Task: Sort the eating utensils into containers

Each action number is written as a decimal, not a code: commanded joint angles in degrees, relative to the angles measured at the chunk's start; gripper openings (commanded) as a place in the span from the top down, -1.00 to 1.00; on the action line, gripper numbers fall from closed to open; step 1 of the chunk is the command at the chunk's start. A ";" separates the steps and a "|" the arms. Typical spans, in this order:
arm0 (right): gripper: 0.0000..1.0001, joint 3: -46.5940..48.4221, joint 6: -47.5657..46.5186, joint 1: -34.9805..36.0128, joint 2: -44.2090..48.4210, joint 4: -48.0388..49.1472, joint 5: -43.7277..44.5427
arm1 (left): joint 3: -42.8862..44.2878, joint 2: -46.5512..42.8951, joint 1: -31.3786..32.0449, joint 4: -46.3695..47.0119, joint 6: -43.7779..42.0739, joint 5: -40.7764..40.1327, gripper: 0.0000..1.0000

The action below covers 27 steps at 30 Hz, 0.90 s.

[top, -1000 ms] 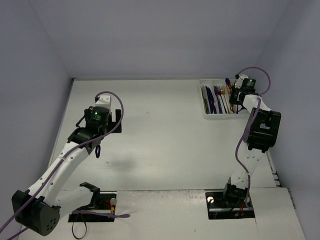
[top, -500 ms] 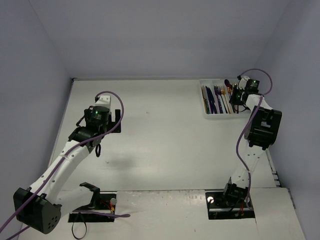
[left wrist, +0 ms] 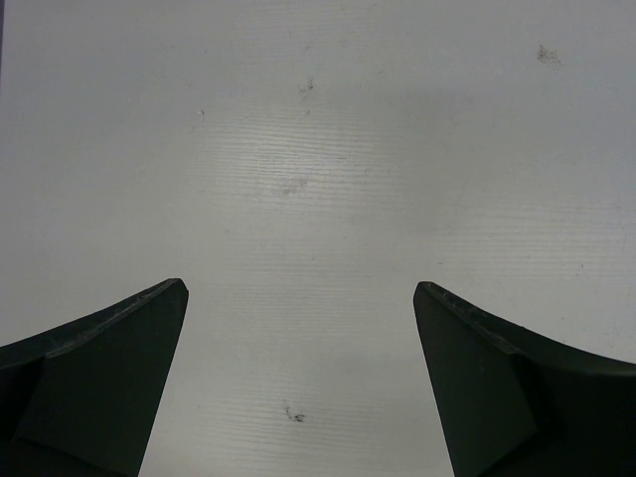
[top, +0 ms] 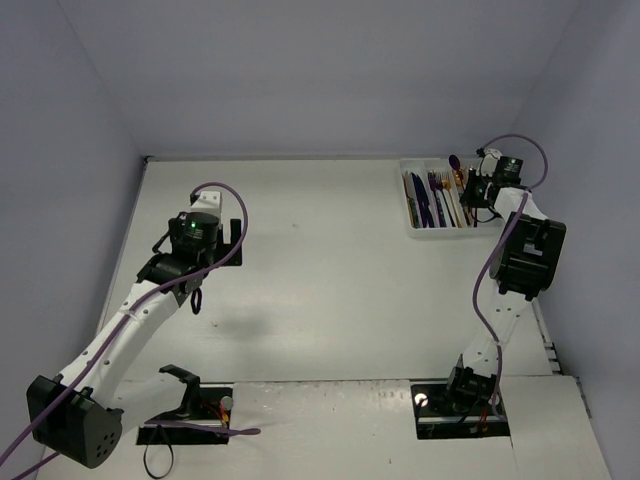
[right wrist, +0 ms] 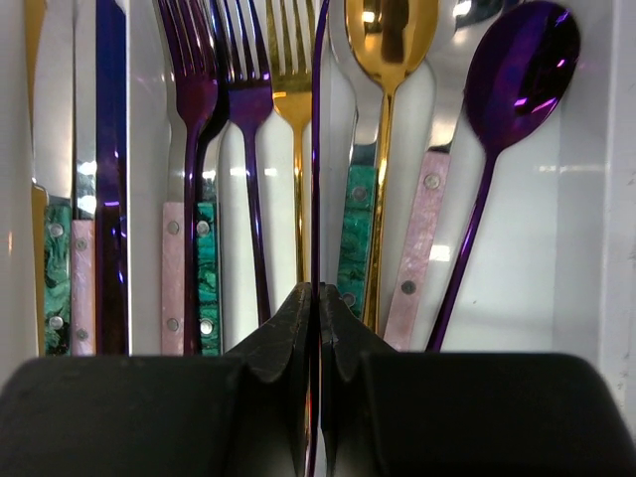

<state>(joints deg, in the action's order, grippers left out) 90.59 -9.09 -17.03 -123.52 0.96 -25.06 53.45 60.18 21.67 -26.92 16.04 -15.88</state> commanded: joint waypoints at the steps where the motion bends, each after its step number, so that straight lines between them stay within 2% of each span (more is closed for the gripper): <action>1: 1.00 4.08 -0.05 -0.99 6.48 2.81 -2.28 | 1.74 -0.24 -0.39 1.43 -0.57 0.06 -0.95; 13: 1.00 4.24 0.20 -2.57 3.08 2.64 -1.13 | 1.83 -0.24 -0.40 1.35 -0.57 0.32 -0.95; 27: 0.86 4.08 0.81 -3.35 -1.96 2.64 -1.06 | 1.91 0.11 -0.57 1.08 -0.48 0.76 -0.95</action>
<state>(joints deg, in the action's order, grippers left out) 92.53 -8.89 -19.90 -125.82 1.06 -25.54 53.45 60.27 21.63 -27.07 16.05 -15.14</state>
